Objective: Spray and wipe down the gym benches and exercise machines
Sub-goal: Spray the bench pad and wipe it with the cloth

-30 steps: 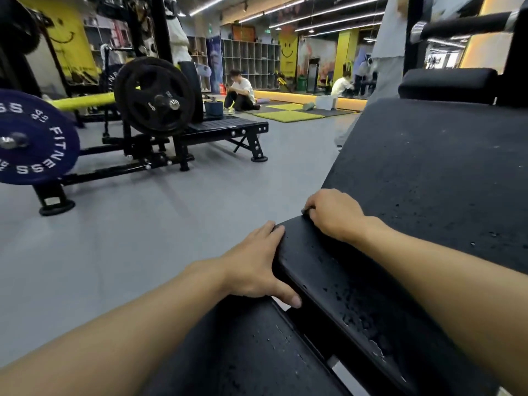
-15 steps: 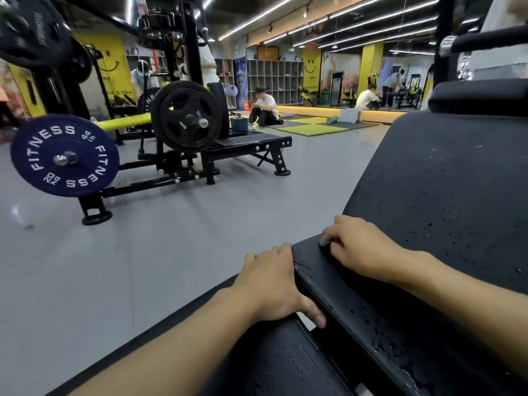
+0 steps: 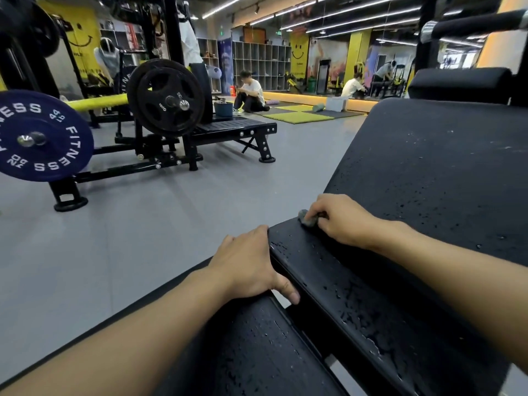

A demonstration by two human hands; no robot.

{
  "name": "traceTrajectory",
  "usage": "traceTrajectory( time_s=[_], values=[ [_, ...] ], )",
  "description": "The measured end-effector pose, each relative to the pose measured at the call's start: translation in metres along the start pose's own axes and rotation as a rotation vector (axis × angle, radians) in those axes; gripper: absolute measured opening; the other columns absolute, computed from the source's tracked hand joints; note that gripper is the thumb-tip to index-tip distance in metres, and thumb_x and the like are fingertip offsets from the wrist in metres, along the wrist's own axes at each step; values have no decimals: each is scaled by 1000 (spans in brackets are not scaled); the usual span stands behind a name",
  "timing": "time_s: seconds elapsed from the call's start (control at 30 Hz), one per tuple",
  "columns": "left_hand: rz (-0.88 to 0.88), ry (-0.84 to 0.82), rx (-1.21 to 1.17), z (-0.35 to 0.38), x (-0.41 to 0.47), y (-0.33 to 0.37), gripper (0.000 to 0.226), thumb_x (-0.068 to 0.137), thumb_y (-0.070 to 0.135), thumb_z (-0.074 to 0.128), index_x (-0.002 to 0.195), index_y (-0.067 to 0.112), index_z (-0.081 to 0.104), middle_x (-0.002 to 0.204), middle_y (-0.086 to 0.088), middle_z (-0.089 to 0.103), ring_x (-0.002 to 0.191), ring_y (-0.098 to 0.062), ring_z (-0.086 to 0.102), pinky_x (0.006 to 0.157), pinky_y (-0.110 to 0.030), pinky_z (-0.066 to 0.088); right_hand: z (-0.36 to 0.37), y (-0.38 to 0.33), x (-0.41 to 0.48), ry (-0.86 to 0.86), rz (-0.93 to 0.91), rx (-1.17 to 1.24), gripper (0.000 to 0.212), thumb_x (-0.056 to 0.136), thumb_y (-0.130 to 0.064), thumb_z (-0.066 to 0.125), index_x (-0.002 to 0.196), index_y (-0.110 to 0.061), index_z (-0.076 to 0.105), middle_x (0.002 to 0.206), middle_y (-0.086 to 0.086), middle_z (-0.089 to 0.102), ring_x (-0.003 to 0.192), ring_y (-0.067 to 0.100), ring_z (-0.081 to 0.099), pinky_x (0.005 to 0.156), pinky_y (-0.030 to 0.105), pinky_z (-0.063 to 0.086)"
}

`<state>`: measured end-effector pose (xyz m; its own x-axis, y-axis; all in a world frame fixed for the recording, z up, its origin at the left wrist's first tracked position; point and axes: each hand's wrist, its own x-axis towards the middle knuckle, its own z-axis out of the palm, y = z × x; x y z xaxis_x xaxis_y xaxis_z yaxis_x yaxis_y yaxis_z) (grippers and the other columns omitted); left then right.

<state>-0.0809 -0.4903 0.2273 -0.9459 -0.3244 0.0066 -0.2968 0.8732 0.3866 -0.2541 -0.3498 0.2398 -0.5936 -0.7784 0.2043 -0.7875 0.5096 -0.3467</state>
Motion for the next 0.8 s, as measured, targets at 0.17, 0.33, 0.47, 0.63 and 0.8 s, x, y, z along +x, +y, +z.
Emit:
traceTrajectory(
  time_s=[0.17, 0.33, 0.47, 0.63, 0.8],
  values=[
    [3, 10, -7, 2, 0, -1, 107, 37, 67, 90, 125, 28, 44, 102, 20, 57, 101, -14, 54, 84, -31, 34, 5, -10, -2, -3, -13, -6, 35, 89, -2, 49, 100, -24, 74, 95, -18, 55, 103, 15, 58, 88, 28, 46],
    [-5, 6, -3, 5, 4, -5, 111, 32, 72, 88, 124, 28, 43, 107, 16, 61, 103, -18, 55, 84, -32, 37, -4, -11, -15, -93, -94, 18, 37, 85, 3, 53, 94, -24, 76, 91, -16, 60, 92, 8, 58, 85, 19, 43],
    [-12, 6, -11, 5, 3, -4, 108, 34, 71, 88, 123, 28, 43, 105, 16, 60, 101, -18, 55, 81, -32, 36, 6, -16, 22, -5, -11, -12, 40, 83, 2, 48, 87, -30, 72, 92, -19, 57, 107, 17, 59, 95, 31, 48],
    [0, 10, -3, 6, 6, -6, 115, 34, 72, 88, 130, 26, 43, 115, 11, 64, 109, -20, 57, 81, -32, 37, -5, -20, -14, -112, -113, 34, 40, 86, 5, 52, 96, -25, 77, 102, -7, 63, 96, 10, 56, 88, 17, 40],
    [-4, 4, 2, 7, 6, -7, 111, 34, 71, 88, 125, 26, 44, 104, 14, 60, 95, -18, 53, 78, -33, 36, 6, -26, 12, -31, -83, 20, 36, 84, 5, 53, 96, -19, 78, 99, -8, 66, 99, 11, 60, 93, 21, 45]
  ],
)
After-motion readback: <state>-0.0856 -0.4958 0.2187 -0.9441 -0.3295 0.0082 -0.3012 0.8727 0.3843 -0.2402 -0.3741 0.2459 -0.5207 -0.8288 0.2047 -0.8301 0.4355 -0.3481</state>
